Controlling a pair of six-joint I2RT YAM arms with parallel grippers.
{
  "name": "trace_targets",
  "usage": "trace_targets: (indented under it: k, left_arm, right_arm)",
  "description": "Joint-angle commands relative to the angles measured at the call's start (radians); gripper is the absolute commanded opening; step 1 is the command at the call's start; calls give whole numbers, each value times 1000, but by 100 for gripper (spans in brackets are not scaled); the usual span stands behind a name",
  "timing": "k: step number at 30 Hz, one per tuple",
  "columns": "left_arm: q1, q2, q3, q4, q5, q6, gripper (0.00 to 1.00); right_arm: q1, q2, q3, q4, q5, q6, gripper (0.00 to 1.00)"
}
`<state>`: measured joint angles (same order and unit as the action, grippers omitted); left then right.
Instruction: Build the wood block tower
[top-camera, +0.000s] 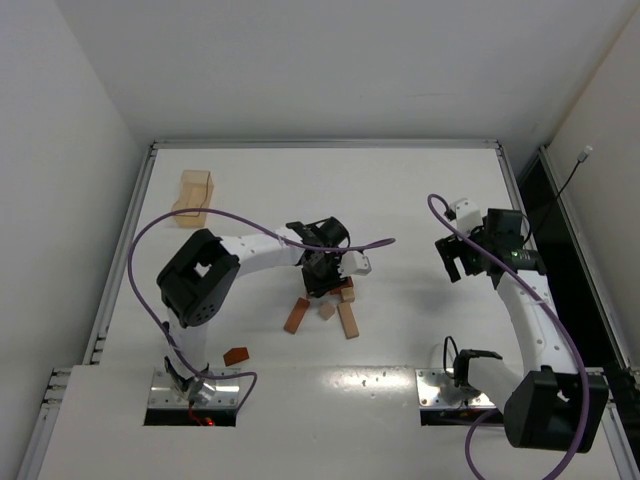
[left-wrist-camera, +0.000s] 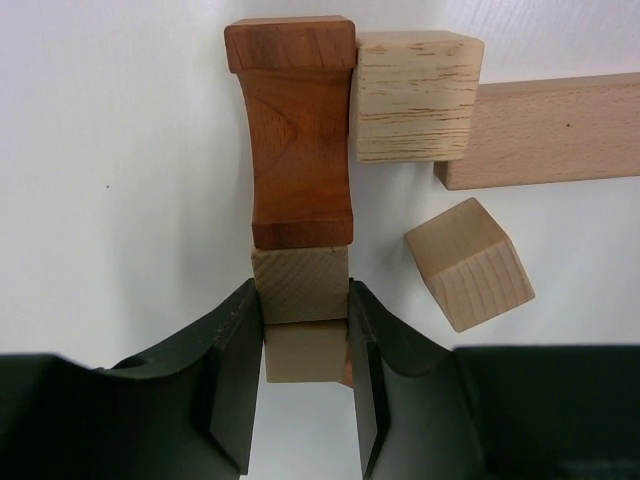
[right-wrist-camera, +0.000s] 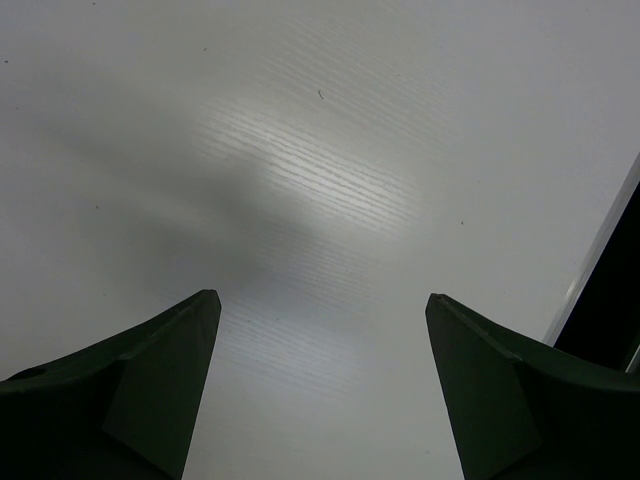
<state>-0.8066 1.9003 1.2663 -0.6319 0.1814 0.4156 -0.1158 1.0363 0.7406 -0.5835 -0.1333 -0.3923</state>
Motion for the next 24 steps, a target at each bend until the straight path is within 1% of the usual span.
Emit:
trace_targets:
  k: [1,4,6,13,19,24]
  left_arm:
    - [3,42,24,8,-48,38,0]
    - [29,54,62,8,-59,57,0]
    - [69,88,105,-12,-59,66,0]
    - [132,154,225,-60,-48,98,0]
    - [141,198,304,-109,-30,135,0]
    - [132,272,418,-150,-20,167,0]
  right_arm:
    - [-5,1,11,27,-9,9,81]
    - [-5,1,2,27,-9,9,81]
    - [-5,1,2,27,-9,9,81]
    - [-5,1,2,27,-9,9,81]
    - [-5,1,2,36,-9,9,81]
    - [-5,1,2,36,-9,9,81]
